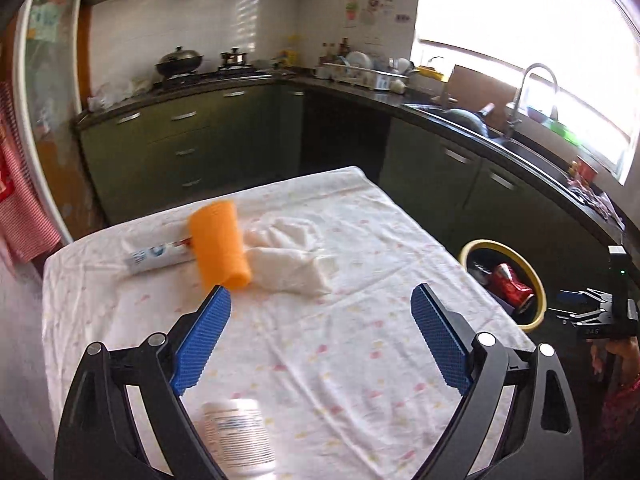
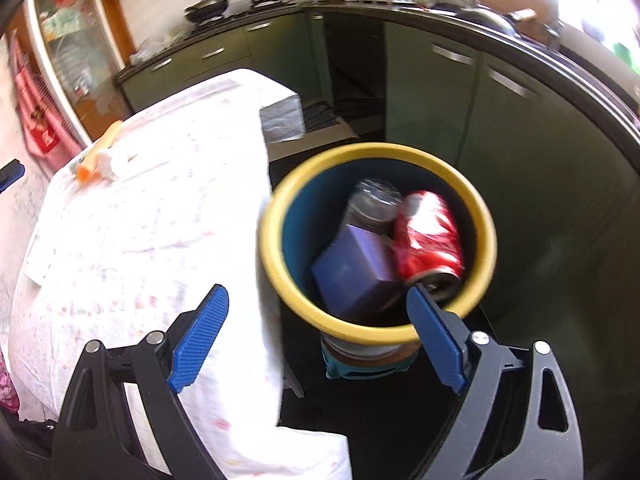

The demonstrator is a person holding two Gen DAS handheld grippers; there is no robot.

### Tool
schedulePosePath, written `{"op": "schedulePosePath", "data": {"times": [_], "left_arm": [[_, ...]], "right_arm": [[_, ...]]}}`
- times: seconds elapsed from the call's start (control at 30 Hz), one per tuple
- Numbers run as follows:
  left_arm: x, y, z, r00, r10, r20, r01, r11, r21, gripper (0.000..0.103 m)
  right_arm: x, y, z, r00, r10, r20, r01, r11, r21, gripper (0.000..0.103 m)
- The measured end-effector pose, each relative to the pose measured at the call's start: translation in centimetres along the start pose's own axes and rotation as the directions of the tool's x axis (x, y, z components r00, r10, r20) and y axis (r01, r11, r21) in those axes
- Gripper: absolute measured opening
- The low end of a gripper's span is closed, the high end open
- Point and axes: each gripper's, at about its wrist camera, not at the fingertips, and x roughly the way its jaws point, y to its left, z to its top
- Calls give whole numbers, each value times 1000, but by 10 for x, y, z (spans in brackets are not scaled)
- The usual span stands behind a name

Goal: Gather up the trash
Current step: 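Grasp the white pill bottle with the right gripper and lift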

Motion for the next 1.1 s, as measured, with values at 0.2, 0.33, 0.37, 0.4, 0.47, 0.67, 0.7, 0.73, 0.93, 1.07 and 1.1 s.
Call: {"op": "schedulePosePath", "data": {"times": [0.2, 0.33, 0.37, 0.4, 0.47, 0.67, 0.7, 0.73, 0.93, 1.07, 1.1], "left_arm": [[-13, 80, -31, 993, 110, -28, -113, 988, -103, 91], [-29, 109, -53, 985, 168, -41, -172, 976, -131, 91], [-34, 116, -58, 982, 184, -41, -188, 973, -137, 91], [-41, 119, -62, 979, 198, -40, -202, 969, -142, 91], [-52, 126, -68, 975, 217, -41, -221, 963, -157, 91], [-93, 142, -86, 961, 277, -26, -277, 942, -191, 91], [-98, 145, -88, 959, 282, -23, -281, 939, -198, 91], [-103, 147, -90, 958, 285, -21, -284, 937, -203, 91], [-124, 151, -99, 958, 288, -5, -282, 933, -222, 92], [-127, 148, -103, 960, 279, -6, -274, 937, -217, 92], [-128, 148, -105, 961, 275, -6, -270, 938, -216, 92]], "right_arm": [[16, 68, 22, 996, 83, -31, -87, 985, -152, 86], [32, 130, 31, 981, 178, -80, -194, 935, -298, 86], [35, 147, 33, 975, 202, -96, -223, 914, -338, 86], [39, 164, 34, 968, 223, -115, -250, 892, -377, 86], [45, 196, 32, 956, 248, -155, -291, 848, -442, 86], [50, 280, 23, 916, 318, -245, -401, 699, -592, 86], [47, 292, 22, 907, 334, -258, -420, 662, -621, 86], [43, 305, 20, 895, 353, -271, -440, 611, -658, 86], [41, 363, 19, 834, 408, -372, -514, 328, -792, 93], [56, 387, 17, 827, 359, -432, -532, 250, -809, 94], [59, 391, 16, 830, 349, -436, -529, 242, -814, 94]]}}
